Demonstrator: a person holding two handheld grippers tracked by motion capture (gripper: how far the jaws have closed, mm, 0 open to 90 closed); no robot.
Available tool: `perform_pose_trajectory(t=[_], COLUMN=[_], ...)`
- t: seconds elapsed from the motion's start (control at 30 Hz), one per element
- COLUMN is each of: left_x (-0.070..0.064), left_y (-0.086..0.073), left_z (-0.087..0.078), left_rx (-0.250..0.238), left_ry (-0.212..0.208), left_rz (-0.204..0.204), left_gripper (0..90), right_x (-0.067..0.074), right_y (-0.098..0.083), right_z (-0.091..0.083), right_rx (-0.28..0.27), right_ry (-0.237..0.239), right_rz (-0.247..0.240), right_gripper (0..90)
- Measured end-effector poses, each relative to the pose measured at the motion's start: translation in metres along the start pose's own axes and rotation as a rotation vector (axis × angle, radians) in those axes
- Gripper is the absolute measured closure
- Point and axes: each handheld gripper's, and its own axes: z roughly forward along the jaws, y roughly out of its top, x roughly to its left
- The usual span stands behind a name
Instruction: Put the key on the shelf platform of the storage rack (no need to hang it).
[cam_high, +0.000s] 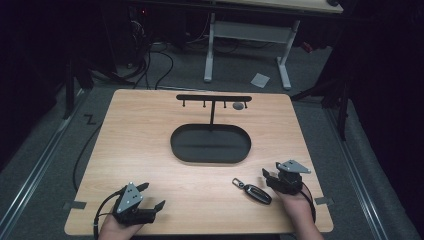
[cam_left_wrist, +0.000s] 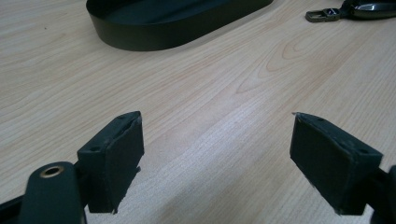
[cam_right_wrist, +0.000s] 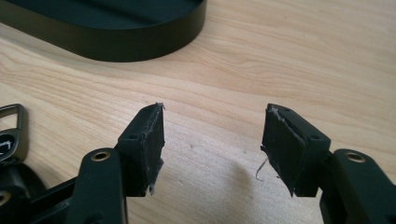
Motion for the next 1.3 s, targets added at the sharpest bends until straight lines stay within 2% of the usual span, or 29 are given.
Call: perform_pose_trajectory(t=[0.2,0.83,0.97,1.03,1.13,1.2,1.3], left_x=[0.0002,-0.0002,-0.0006,-0.0003,0.0005,0.0003,0.0000], left_y=[0.0010,0.0014,0.0015,0.0016,0.0017,0.0015,0.0014], left_z=[0.0012,0.0024,0.0033,0.0037,0.0033,0.0033,0.0033], left_rx=[-0.005,-0.005,-0.002,-0.002,-0.003,-0.005,-0.001], left_ry=[-0.003,-0.007,-0.009,-0.012,-0.013,-0.014,-0.021], left_rz=[0.001,0.001,0.005,0.005,0.004,0.001,0.002], left_gripper=[18.2,18.2,18.2,18.2,18.2,18.2,18.2], right_x=[0.0049,0.0059,0.0054,0.0052,0.0054,0.0076,0.0102], right_y=[0.0005,0.0004,0.0034,0.0040,0.0071,0.0082,0.0084], right_z=[-0.0016,0.0000,-0.0006,-0.0009,-0.0029,-0.0041,-0.0073], right_rx=[-0.033,-0.022,0.030,0.031,0.049,0.061,0.090], right_ry=[0.006,0.008,-0.013,-0.013,0.012,0.028,0.044], right_rz=[-0.012,0.002,-0.001,0.001,0.029,0.029,0.001], right_gripper=[36.2,34.5,34.2,33.7,32.0,30.9,29.0])
